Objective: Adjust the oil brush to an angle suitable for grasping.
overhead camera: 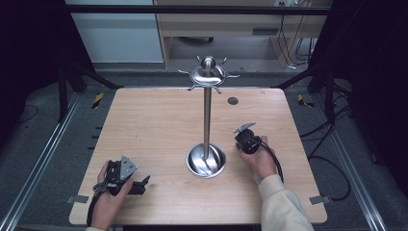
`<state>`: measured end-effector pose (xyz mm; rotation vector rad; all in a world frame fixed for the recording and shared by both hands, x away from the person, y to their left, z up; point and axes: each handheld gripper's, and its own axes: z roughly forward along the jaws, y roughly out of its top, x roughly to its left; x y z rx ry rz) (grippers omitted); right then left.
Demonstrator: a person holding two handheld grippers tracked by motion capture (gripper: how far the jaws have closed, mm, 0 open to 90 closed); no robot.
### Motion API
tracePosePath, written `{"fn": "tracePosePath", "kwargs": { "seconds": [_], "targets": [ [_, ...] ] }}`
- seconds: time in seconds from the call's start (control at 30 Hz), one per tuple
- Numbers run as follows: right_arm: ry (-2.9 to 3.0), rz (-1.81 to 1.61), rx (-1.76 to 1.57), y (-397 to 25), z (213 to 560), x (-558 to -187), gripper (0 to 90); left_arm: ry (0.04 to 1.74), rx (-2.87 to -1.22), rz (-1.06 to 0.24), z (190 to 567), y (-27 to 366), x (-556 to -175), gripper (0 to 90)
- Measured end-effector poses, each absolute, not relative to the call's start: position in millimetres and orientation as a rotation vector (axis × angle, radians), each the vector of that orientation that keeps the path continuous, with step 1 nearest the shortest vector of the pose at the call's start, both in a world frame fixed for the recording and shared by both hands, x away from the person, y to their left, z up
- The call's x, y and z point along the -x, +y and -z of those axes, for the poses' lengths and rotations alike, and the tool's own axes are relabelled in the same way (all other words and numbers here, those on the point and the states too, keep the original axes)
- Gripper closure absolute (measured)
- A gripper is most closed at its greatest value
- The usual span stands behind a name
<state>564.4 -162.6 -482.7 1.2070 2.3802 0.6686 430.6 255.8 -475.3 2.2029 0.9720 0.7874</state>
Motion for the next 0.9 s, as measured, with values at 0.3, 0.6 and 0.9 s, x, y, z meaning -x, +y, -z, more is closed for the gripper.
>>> {"fn": "tracePosePath", "kwargs": {
  "seconds": [0.3, 0.6, 0.9],
  "targets": [
    [2.335, -0.637, -1.288, -171, 481, -566, 90.0, 0.968, -2.208, -0.787, 475, 255, -430, 2.6],
    [2.332, -0.671, -1.339, -172, 459, -548, 76.7, 0.973, -2.2, -0.786, 475, 256, -430, 2.5],
    [2.37, -0.552, -1.5, -184, 455, -532, 62.7, 0.971, -2.196, -0.779, 474, 257, -430, 2.5]
  ]
}}
